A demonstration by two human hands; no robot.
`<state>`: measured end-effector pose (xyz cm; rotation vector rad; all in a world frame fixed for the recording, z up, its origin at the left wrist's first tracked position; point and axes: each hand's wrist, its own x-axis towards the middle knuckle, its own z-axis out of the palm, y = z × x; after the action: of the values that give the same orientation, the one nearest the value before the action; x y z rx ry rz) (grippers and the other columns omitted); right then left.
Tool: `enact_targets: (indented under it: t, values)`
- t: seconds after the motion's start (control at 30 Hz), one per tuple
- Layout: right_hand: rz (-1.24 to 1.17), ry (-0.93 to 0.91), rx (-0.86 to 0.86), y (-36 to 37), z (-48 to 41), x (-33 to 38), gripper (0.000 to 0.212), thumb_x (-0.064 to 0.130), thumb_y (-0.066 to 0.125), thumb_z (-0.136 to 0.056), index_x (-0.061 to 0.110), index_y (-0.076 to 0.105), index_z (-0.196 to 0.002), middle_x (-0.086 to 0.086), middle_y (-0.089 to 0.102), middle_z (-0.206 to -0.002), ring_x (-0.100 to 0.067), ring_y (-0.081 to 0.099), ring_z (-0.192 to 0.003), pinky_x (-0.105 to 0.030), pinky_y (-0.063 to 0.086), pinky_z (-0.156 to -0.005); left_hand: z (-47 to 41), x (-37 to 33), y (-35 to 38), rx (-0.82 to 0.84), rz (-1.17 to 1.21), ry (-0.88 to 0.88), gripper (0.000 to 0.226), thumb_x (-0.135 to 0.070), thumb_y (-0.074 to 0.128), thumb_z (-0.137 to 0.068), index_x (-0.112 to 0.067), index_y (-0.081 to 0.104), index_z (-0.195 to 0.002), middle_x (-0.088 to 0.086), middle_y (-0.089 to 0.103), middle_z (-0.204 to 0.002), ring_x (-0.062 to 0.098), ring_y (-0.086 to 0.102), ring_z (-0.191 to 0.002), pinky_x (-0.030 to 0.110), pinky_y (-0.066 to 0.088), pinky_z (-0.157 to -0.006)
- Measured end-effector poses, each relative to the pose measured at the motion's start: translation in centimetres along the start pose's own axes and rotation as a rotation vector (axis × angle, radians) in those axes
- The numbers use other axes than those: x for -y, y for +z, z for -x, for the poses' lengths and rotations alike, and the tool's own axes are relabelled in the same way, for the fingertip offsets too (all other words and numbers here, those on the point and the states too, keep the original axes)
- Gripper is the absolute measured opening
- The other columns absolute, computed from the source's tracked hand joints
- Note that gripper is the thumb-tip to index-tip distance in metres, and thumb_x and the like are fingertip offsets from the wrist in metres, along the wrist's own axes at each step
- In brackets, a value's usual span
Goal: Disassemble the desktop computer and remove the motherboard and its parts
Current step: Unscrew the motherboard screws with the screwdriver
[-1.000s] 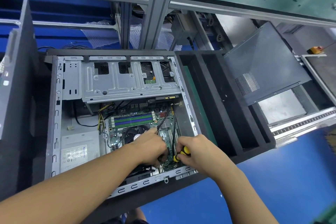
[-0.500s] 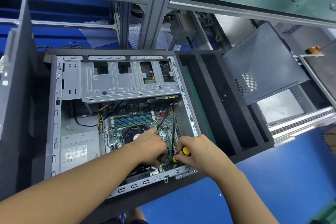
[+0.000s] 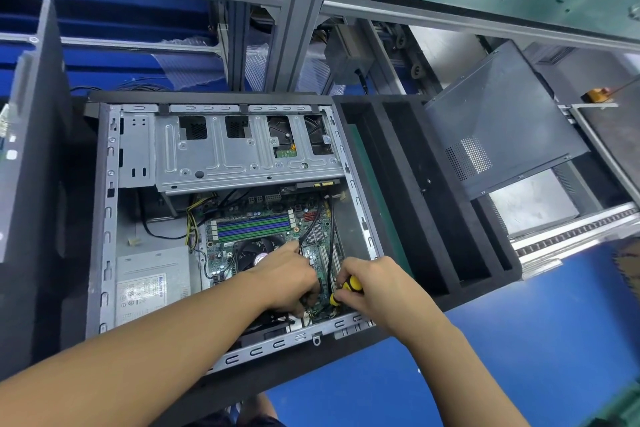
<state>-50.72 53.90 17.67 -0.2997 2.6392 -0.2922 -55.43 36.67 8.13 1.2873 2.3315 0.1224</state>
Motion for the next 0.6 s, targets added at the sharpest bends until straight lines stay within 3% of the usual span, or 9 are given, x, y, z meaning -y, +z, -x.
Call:
enact_targets:
  t: [0.2, 0.3, 0.4, 0.47, 0.6]
  values:
    - [-0.049, -0.013, -0.040, 0.3, 0.3, -0.3, 0.023, 0.042, 0.067, -0.090, 0.022, 0.058, -0.096, 0.009, 0.046, -0.064, -0.019, 0.050, -0.064, -0.031, 0.044, -0.056, 0.2, -0.1, 0.2, -0.061, 0.005, 0.015, 0.021, -0.035, 0.057, -0.095, -0.038, 0.067, -0.113, -0.010, 0.072, -0.092, 0.013, 0.063, -0.088, 0.037, 0.026, -0.089]
    - [-0.051, -0.020, -0.024, 0.2, 0.3, -0.3, 0.021, 0.040, 0.067, -0.091, 0.022, 0.059, -0.098, 0.011, 0.044, -0.065, -0.019, 0.053, -0.066, -0.032, 0.045, -0.057, -0.3, -0.3, 0.1, -0.059, -0.016, 0.033, 0.016, -0.035, 0.059, -0.095, -0.033, 0.067, -0.108, -0.007, 0.072, -0.089, 0.019, 0.064, -0.084, 0.037, 0.028, -0.087]
    - [-0.053, -0.026, -0.027, 0.2, 0.3, -0.3, 0.021, 0.039, 0.067, -0.091, 0.021, 0.060, -0.100, 0.005, 0.050, -0.070, -0.019, 0.052, -0.067, -0.031, 0.043, -0.057, -1.2, -0.8, -0.2, -0.010, -0.014, 0.052, 0.013, -0.034, 0.062, -0.092, -0.022, 0.066, -0.095, 0.003, 0.067, -0.084, 0.028, 0.065, -0.081, 0.035, 0.046, -0.083]
    - [-0.066, -0.026, -0.033, 0.2, 0.3, -0.2, 0.021, 0.039, 0.067, -0.091, 0.021, 0.061, -0.101, 0.004, 0.050, -0.071, -0.018, 0.046, -0.068, -0.028, 0.035, -0.057, -1.7, -0.9, -0.3, 0.010, 0.025, 0.024, 0.017, -0.035, 0.062, -0.090, -0.018, 0.066, -0.093, 0.004, 0.060, -0.077, 0.032, 0.065, -0.080, 0.037, 0.053, -0.072]
    - [-0.068, -0.035, -0.033, 0.4, 0.5, -0.3, 0.021, 0.038, 0.066, -0.092, 0.020, 0.060, -0.100, 0.003, 0.051, -0.071, -0.018, 0.044, -0.067, -0.030, 0.035, -0.057, -2.2, -0.7, 0.0, -0.008, 0.053, 0.006, 0.020, -0.041, 0.066, -0.085, -0.021, 0.068, -0.088, -0.003, 0.046, -0.066, 0.030, 0.064, -0.075, 0.030, 0.041, -0.057]
